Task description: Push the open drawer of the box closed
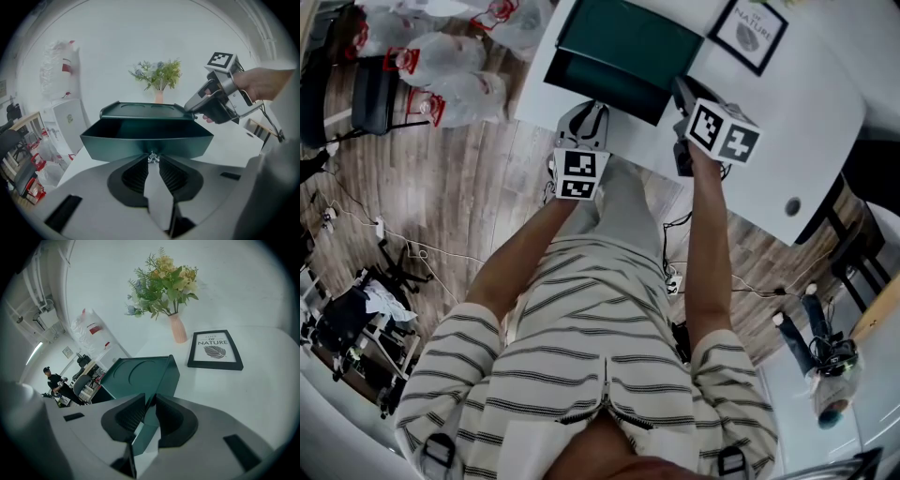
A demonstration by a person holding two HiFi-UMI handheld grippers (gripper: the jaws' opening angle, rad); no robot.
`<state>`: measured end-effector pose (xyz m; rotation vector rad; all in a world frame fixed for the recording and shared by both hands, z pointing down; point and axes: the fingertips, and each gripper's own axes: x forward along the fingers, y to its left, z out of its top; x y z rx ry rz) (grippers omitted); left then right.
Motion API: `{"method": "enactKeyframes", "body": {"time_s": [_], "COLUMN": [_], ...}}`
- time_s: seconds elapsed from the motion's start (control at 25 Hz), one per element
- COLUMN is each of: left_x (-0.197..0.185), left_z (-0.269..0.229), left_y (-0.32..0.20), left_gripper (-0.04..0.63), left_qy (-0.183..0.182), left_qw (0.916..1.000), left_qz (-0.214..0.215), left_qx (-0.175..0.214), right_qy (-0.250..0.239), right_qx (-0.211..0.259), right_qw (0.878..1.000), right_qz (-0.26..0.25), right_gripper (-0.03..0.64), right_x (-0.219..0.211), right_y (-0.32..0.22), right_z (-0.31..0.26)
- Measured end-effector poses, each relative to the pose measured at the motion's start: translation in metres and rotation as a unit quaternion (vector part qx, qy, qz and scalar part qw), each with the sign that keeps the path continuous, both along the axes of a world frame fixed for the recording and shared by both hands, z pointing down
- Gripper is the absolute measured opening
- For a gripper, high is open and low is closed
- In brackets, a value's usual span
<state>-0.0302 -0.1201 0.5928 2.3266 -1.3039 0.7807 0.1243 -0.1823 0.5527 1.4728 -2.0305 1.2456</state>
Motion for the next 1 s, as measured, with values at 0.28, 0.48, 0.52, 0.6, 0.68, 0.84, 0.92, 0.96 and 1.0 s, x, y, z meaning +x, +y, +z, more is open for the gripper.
{"method": "enactKeyframes", "body": {"time_s": [0.28, 0.48, 0.52, 0.6, 0.68, 0.84, 0.92, 0.96, 1.0], "left_x": [0.003, 0.008, 0.009, 0.012, 0.015, 0.016, 0.017, 0.017, 0.018], "left_z": [-0.001, -0.001, -0.001, -0.001, -0.002, 0.0, 0.0, -0.001, -0.001], "left_y": [-0.01, -0.017, -0.018, -0.022, -0.025, -0.031, -0.034, -0.035, -0.037], "left_gripper": [0.072, 0.072, 0.072, 0.072, 0.072, 0.072, 0.072, 0.072, 0.072], "left_qy": [0.001, 0.002, 0.002, 0.001, 0.0, 0.002, 0.002, 0.003, 0.003], "left_qw": [1.0, 1.0, 1.0, 1.0, 1.0, 1.0, 1.0, 1.0, 1.0], "left_qz": [0.002, 0.001, 0.002, 0.003, 0.003, 0.004, 0.003, 0.003, 0.002], "left_qx": [-0.001, -0.001, 0.0, 0.001, 0.002, 0.002, 0.002, 0.002, 0.003], "right_qy": [-0.001, -0.004, -0.004, -0.006, -0.007, -0.008, -0.008, -0.008, -0.009], "right_qx": [0.0, -0.001, -0.001, -0.001, -0.001, -0.001, -0.002, -0.002, -0.002], "right_qw": [1.0, 1.0, 1.0, 1.0, 1.0, 1.0, 1.0, 1.0, 1.0], "right_qz": [-0.001, 0.0, 0.0, 0.0, -0.001, 0.0, -0.001, -0.001, -0.001], "right_gripper": [0.084, 0.084, 0.084, 0.084, 0.084, 0.085, 0.086, 0.086, 0.086], "right_x": [-0.001, 0.001, 0.001, 0.003, 0.004, 0.002, 0.002, 0.002, 0.002], "right_y": [0.0, 0.001, 0.001, 0.001, 0.002, 0.001, 0.001, 0.001, 0.001], "right_z": [-0.001, -0.001, -0.001, -0.001, -0.002, -0.001, -0.001, -0.001, -0.001]}}
